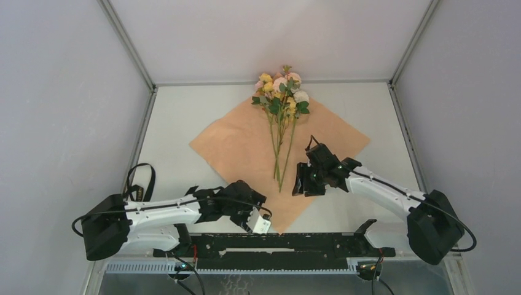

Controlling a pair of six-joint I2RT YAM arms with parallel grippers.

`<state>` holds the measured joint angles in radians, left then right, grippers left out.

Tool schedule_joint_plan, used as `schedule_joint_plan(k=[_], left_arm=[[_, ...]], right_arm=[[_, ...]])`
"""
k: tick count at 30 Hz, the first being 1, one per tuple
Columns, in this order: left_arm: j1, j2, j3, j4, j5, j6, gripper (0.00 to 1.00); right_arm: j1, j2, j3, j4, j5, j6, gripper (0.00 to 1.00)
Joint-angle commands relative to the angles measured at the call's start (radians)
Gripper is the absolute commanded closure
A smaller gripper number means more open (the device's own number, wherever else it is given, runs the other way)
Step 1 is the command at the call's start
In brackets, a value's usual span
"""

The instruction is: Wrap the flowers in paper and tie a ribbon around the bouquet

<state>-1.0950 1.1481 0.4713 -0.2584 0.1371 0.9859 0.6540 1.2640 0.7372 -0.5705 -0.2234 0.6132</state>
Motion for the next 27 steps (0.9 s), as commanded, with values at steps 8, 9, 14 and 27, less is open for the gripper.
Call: schedule_joint_plan(k=[8, 9, 14, 27], left_arm=[[-0.006, 0.056, -0.090, 0.254, -0.045, 0.146, 0.16], [-0.007, 0.056, -0.093, 0.254, -0.048, 0.145, 0.16], [-0.006, 0.050, -0.103, 0.301, -0.077, 0.128, 0.16], [0.006, 0.008, -0.098, 0.315, -0.065, 0.051, 0.18]], right_arm=[[-0.009, -0.140, -0.179, -0.017, 0.120, 0.172, 0.31], [-0.023, -0.141, -0.188, -0.009, 0.126, 0.171, 0.30], [-0.152, -0.121, -0.264, 0.109, 0.116, 0.155, 0.30], [-0.214, -0.144, -0.434, 0.412, -0.168, 0.321, 0.32]])
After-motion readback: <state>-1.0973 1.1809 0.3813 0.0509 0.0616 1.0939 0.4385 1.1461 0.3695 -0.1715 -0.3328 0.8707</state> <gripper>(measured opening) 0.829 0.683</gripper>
